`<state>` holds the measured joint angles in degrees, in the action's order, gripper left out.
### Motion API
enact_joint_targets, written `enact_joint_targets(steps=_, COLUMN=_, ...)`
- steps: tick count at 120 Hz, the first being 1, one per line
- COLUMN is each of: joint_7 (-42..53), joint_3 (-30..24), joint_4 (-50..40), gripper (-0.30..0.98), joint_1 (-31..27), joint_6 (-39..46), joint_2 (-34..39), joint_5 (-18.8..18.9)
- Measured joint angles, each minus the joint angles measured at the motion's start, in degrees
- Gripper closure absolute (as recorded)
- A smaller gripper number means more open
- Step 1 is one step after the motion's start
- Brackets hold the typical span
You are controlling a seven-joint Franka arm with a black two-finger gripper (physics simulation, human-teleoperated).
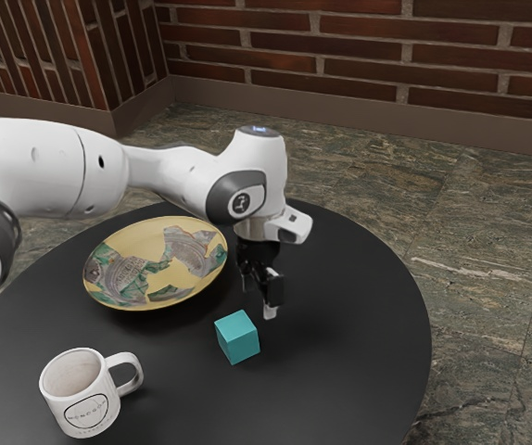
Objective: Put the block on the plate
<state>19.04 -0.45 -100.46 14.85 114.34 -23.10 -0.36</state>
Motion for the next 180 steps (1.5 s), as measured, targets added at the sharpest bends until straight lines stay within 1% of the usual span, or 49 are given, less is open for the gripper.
enact_joint_targets(steps=30, joint_7=-0.04, joint_3=0.01, joint_4=-11.15, gripper=0.00, joint_1=-0.11, joint_6=3.00, joint_2=9.08, joint_5=-0.07)
enact_joint_targets(steps=41, joint_7=-0.16, joint_3=0.01, joint_4=-13.64, gripper=0.00, joint_1=-0.71, joint_6=4.31, joint_2=10.42, joint_5=-0.08)
enact_joint_targets(steps=70, joint_7=-0.42, joint_3=0.01, joint_4=-13.83, gripper=0.00, joint_1=-2.53, joint_6=7.21, joint_2=6.93, joint_5=-0.05)
enact_joint_targets(steps=139, joint_7=-0.83, joint_3=-0.51, joint_4=-8.61, gripper=0.00, joint_1=-2.55, joint_6=9.67, joint_2=-2.15, joint_5=0.04)
enact_joint_targets(steps=180, joint_7=-1.57, joint_3=-0.60, joint_4=-8.54, gripper=0.22, joint_1=-2.55, joint_6=9.78, joint_2=-2.51, joint_5=0.33)
